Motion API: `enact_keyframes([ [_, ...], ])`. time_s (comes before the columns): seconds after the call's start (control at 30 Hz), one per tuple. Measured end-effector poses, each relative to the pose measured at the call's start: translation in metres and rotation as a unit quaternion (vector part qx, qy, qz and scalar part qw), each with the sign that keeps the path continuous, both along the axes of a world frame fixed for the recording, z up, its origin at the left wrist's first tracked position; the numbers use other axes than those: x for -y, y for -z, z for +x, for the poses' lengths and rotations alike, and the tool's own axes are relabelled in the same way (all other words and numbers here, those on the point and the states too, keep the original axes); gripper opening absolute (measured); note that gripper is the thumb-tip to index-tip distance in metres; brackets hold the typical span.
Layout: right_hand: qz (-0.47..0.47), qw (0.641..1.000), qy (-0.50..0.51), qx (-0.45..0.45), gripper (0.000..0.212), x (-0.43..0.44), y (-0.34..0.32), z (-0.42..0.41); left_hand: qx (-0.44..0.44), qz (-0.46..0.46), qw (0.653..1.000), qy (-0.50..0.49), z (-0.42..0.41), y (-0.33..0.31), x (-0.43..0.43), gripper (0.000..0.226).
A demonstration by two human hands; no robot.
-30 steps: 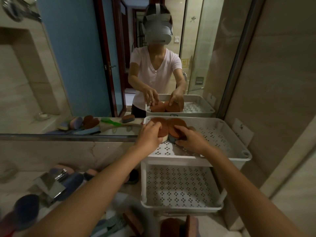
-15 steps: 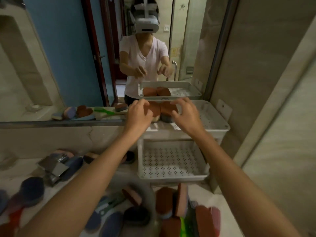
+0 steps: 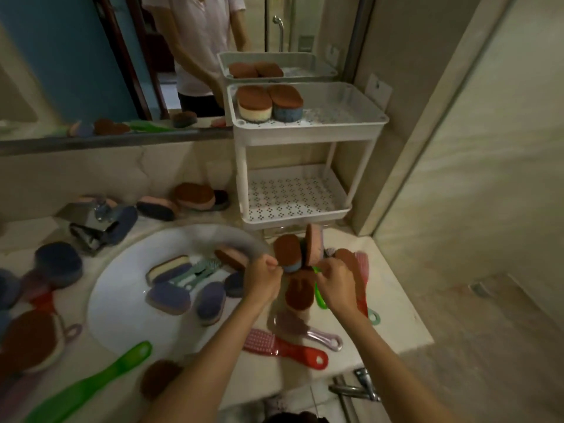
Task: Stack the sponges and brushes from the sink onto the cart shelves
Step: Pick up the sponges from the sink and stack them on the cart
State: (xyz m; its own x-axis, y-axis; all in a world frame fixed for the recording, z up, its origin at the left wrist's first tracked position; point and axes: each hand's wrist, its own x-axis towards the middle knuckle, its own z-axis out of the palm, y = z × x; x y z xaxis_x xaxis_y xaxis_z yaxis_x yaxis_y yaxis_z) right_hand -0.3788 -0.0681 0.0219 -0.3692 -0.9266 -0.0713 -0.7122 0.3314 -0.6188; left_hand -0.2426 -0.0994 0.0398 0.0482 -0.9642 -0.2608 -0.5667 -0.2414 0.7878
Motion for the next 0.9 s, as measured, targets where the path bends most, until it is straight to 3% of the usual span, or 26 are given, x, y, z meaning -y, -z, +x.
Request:
enact_keyframes([
  [0.13,0.021,1.000,0.019,-0.010,0.032,0.002,0.009,-0.006,0.015,0.013,1.000,0.021,-0.006,0.016,-0.001,0.024],
  [0.27,0.020,0.998,-0.049,-0.030,0.042,0.030,0.006,-0.011,0.024,0.047,0.998,0.025,-0.016,0.025,0.030,0.030],
  [0.37,0.064,0.995,-0.073,-0.018,0.038,0.051,0.005,-0.015,-0.063,0.118,0.990,-0.036,-0.021,0.033,0.047,0.022],
  [0.5,0.091,0.994,-0.062,-0.003,0.035,0.071,0.004,-0.020,-0.188,0.220,0.952,-0.103,-0.030,0.042,0.059,0.043],
  [0.6,0.100,0.993,-0.059,-0.016,0.039,0.075,0.007,-0.025,-0.235,0.234,0.935,-0.129,-0.040,0.045,0.065,0.050],
  [0.77,0.021,0.999,-0.040,-0.028,0.023,0.070,0.002,-0.040,-0.311,0.236,0.902,-0.186,-0.043,0.037,0.064,0.051],
  [0.9,-0.106,0.994,-0.004,-0.030,0.020,0.058,-0.019,-0.048,-0.297,0.181,0.927,-0.142,-0.035,0.010,0.055,0.035],
])
